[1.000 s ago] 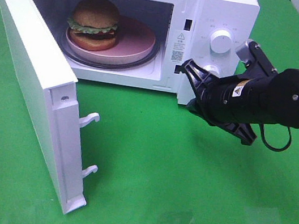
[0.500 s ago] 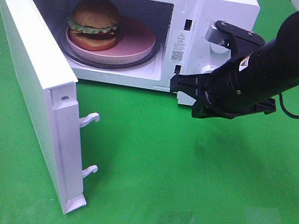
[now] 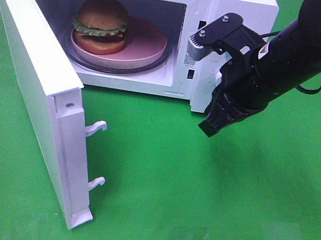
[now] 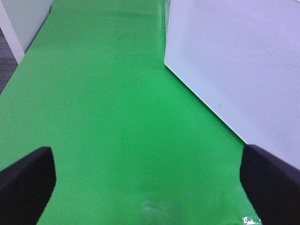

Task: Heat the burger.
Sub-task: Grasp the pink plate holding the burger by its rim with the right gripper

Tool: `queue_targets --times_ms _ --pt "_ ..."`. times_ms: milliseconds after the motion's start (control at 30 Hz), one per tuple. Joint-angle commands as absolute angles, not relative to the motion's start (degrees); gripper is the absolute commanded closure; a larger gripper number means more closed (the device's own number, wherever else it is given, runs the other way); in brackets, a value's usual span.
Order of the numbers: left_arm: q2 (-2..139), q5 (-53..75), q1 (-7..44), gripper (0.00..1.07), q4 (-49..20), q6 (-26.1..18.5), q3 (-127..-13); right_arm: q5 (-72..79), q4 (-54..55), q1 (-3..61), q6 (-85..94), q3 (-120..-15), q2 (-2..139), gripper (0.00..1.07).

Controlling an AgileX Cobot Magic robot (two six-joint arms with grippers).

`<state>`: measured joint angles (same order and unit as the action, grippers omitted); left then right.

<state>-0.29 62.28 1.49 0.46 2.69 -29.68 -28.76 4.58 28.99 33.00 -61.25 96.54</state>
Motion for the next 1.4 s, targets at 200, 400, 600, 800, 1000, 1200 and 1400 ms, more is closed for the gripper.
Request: queue_targets --times_ms 200,400,600,800,1000,1200,1400 --pt "-1.1 61.4 1.3 0.06 0.0 2.7 -29.6 -29.0 4.2 28.9 55.9 -61.7 96.1 0.99" --pt "-1.1 61.4 1.3 0.06 0.0 2.7 -29.6 -28.9 3.8 28.9 71.4 -61.7 96.1 0.98" --pt "-1.1 61.4 1.3 0.06 0.0 2.7 -29.6 -26.5 -2.6 28.9 77.1 -61.7 96.1 0.93" --pt "-1.1 61.4 1.3 0.06 0.0 2.7 -29.6 -20.1 -7.0 30.5 75.4 -61.7 96.1 0.71" --pt "-1.1 61.4 1.3 0.06 0.0 2.7 -29.6 -16.8 -10.2 32.4 67.7 -62.9 96.1 0.4" --pt "-1.1 61.4 1.3 0.06 0.0 2.7 -29.6 -16.8 -13.8 34.5 62.8 -65.9 96.4 0.17" --pt "-1.1 61.4 1.3 0.06 0.0 2.7 -29.6 -17.0 -14.2 36.4 61.4 -68.5 98.6 0.16"
